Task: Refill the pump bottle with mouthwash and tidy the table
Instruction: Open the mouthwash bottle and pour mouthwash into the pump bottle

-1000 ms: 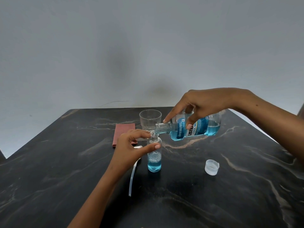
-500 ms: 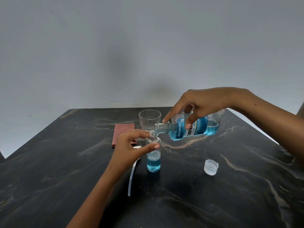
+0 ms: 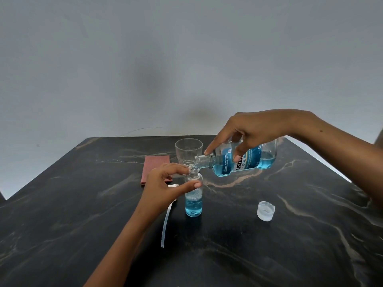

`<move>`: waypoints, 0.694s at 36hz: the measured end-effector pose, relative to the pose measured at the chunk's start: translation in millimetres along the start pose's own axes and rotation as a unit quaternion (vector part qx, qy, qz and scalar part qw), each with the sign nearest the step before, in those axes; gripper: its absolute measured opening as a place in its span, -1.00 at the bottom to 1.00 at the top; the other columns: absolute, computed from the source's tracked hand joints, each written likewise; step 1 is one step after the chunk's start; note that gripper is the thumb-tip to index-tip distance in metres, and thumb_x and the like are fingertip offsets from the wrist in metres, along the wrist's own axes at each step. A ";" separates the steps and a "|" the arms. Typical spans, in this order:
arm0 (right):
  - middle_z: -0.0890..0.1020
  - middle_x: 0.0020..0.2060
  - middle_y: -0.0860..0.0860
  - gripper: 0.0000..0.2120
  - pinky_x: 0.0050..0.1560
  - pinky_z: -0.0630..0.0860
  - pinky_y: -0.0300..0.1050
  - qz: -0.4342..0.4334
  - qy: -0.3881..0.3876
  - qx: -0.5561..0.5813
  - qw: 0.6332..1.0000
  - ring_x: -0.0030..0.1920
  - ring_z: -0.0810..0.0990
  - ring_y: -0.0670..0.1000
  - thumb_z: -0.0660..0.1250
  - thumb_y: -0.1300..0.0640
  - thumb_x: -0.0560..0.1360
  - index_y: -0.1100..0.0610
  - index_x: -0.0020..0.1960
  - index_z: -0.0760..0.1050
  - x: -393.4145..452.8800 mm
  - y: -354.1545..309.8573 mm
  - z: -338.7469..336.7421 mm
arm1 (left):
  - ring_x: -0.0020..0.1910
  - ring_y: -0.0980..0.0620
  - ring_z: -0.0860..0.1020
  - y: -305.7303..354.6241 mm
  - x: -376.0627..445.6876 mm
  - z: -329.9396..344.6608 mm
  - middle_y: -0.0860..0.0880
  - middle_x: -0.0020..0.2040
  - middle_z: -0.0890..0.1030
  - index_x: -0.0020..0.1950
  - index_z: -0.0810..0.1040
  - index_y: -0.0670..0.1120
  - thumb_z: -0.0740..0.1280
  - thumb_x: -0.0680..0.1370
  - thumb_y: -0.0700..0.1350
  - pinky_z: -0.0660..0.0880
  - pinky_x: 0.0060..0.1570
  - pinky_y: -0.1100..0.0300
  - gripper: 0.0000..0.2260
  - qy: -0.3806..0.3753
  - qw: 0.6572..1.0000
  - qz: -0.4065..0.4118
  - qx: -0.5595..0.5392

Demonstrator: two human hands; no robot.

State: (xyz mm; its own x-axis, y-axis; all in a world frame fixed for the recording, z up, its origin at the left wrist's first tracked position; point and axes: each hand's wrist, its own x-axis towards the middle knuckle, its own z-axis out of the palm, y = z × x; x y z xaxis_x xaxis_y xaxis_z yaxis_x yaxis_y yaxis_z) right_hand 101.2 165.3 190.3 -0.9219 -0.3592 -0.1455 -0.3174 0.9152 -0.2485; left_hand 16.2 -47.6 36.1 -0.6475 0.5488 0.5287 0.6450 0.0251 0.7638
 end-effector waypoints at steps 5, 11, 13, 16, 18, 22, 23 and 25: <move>0.55 0.12 -0.22 -0.50 -0.10 0.54 -0.46 -0.004 0.001 -0.004 1.000 -0.04 0.54 -0.46 0.42 0.34 0.42 0.08 0.33 0.48 0.0 2.0 0.2 | -0.02 0.18 0.60 -1.7 -0.1 -0.3 0.06 -0.06 0.69 -0.04 0.69 -0.06 0.46 0.24 0.16 0.42 -0.13 0.49 -0.59 0.000 1.000 0.000 0.001; 0.59 0.20 -0.12 -0.50 0.00 0.62 -0.23 -0.014 -0.004 -0.019 1.000 0.13 0.58 -0.19 0.42 0.32 0.43 0.04 0.33 0.48 0.0 -0.9 -1.3 | -0.04 0.24 0.59 -0.6 -0.4 -0.6 0.11 -0.08 0.68 -0.07 0.69 -0.01 0.45 0.22 0.20 0.42 -0.14 0.51 -0.60 0.002 1.000 -0.004 -0.002; 0.59 0.23 -0.07 -0.50 0.03 0.62 -0.14 -0.015 -0.006 -0.024 1.000 0.16 0.60 -0.11 0.42 0.31 0.43 0.02 0.32 0.47 0.5 -0.4 -1.4 | -0.04 0.24 0.59 -0.5 -0.5 -0.7 0.10 -0.09 0.69 -0.08 0.69 -0.01 0.46 0.22 0.20 0.41 -0.15 0.52 -0.61 0.004 1.000 -0.003 -0.003; 0.59 0.24 -0.08 -0.50 0.05 0.62 -0.05 -0.017 -0.009 -0.029 0.999 0.17 0.60 -0.08 0.42 0.30 0.43 0.00 0.32 0.48 1.5 -0.1 -1.4 | -0.03 0.22 0.59 -0.6 -0.5 -0.7 0.08 -0.07 0.69 -0.06 0.69 -0.04 0.46 0.21 0.21 0.42 -0.13 0.50 -0.57 0.004 1.000 -0.005 -0.003; 0.59 0.24 -0.08 -0.50 0.04 0.63 -0.02 -0.017 -0.010 -0.026 0.999 0.17 0.61 -0.08 0.42 0.30 0.43 -0.01 0.31 0.48 2.0 0.2 -1.5 | -0.03 0.21 0.59 -0.6 -0.4 -0.5 0.09 -0.07 0.68 -0.06 0.69 -0.04 0.46 0.22 0.21 0.43 -0.13 0.49 -0.57 0.002 1.000 -0.008 0.000; 0.60 0.23 -0.07 -0.51 0.04 0.63 -0.01 -0.016 -0.012 -0.022 1.000 0.16 0.61 -0.07 0.42 0.29 0.43 0.00 0.32 0.48 2.4 1.2 -2.0 | -0.02 0.20 0.59 -0.3 -0.1 -0.3 0.08 -0.07 0.68 -0.06 0.69 -0.04 0.46 0.21 0.20 0.44 -0.13 0.49 -0.57 0.005 1.000 -0.009 0.004; 0.59 0.23 -0.07 -0.51 0.03 0.63 -0.03 -0.016 -0.012 -0.020 1.000 0.16 0.61 -0.08 0.42 0.29 0.43 0.00 0.32 0.48 2.3 1.2 -2.1 | -0.02 0.20 0.59 -0.3 -0.1 -0.3 0.07 -0.06 0.68 -0.05 0.69 -0.06 0.45 0.21 0.20 0.44 -0.14 0.49 -0.55 0.005 1.000 -0.008 0.005; 0.59 0.22 -0.10 -0.50 0.02 0.63 -0.14 -0.015 -0.011 -0.014 1.000 0.14 0.61 -0.15 0.42 0.30 0.43 0.01 0.32 0.48 2.1 1.1 -2.1 | -0.03 0.20 0.59 0.0 -0.1 -0.6 0.06 -0.06 0.68 -0.04 0.69 -0.07 0.45 0.21 0.20 0.44 -0.13 0.49 -0.55 0.005 1.000 -0.008 0.006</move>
State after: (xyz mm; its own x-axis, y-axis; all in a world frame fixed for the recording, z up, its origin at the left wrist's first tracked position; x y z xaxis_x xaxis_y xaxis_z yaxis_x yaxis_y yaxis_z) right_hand 98.5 165.9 191.8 -0.9073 -0.3893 -0.1593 -0.3502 0.9089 -0.2264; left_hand 16.0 -48.2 36.3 -0.6617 0.5390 0.5211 0.6397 0.0434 0.7674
